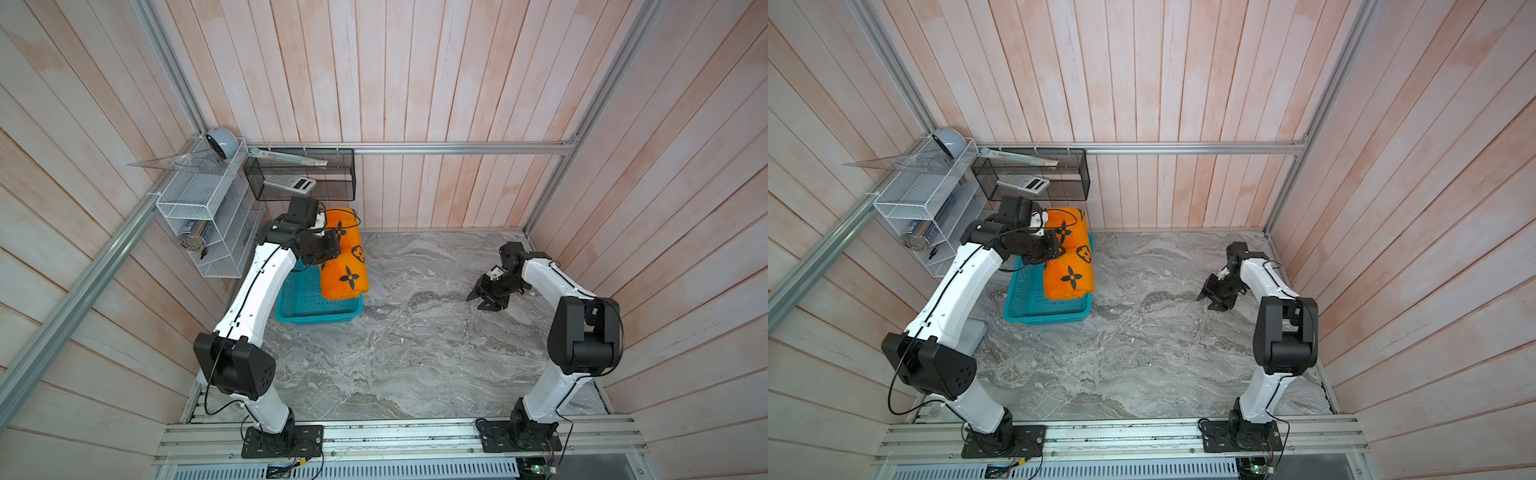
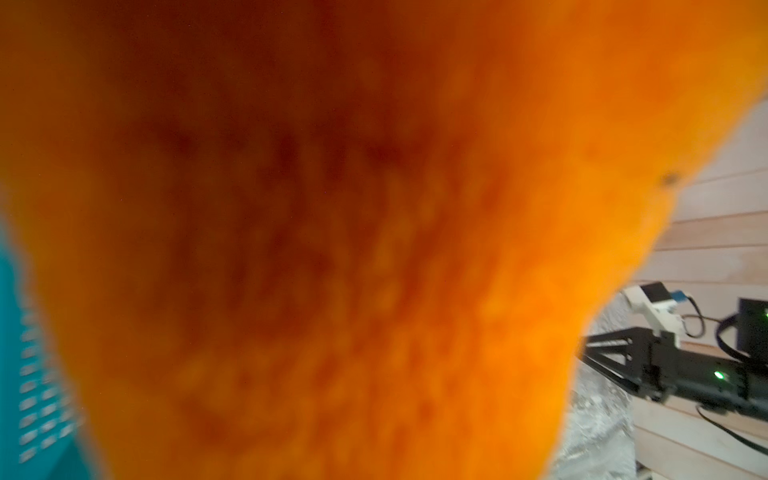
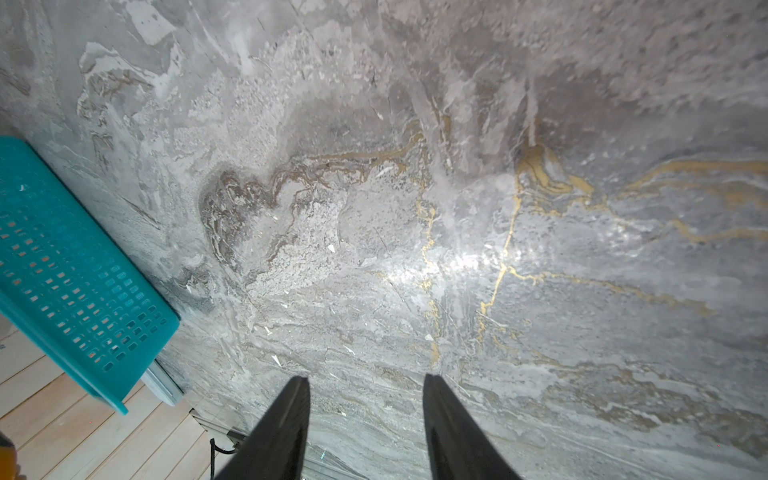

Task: Roll up the pillowcase
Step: Place the pillowcase in the bin, then move the bin to the center of the board.

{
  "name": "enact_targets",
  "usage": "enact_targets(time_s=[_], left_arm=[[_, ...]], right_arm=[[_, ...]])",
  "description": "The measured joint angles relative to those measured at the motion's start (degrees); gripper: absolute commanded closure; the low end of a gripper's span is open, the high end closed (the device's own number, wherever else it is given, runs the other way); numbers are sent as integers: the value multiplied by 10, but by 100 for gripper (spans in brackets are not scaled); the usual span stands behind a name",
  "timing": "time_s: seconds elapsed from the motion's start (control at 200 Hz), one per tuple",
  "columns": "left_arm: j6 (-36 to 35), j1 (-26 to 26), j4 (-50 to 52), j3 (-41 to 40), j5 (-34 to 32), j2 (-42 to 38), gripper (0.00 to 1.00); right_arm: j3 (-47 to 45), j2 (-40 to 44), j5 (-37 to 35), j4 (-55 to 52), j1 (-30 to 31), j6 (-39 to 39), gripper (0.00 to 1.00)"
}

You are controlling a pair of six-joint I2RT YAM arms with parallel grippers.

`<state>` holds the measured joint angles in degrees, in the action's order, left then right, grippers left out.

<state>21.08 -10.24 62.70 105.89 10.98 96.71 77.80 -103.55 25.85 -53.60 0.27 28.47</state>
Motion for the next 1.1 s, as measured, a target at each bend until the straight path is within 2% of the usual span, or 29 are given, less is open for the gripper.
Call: enact_targets(time_s=[0.145,0.345,0.46,0.535,0.725,0.835,0.92,1.1], left_arm=[[-45,23,-1,-18,-32,-1,100],[-74,22,-83,-143,-4,8,100],[-76,21,-154,-210,0,42,100],[-73,23,-190,-225,13,78,100],[-49,21,-275,-218,64,176,100],[-10,4,-328,-207,92,212,100],[26,-26,-369,-178,103,242,100],[91,-123,-453,-108,117,313,100]], right_arm=[[3,-5,6,0,0,0,51],[3,-5,12,0,0,0,51],[2,-5,13,1,0,0,51],[-1,-5,13,3,0,0,51],[-11,-4,13,3,0,0,51],[-13,-4,13,3,0,-2,51],[-13,-4,12,3,0,-2,51],[-12,-4,10,2,0,-3,51]])
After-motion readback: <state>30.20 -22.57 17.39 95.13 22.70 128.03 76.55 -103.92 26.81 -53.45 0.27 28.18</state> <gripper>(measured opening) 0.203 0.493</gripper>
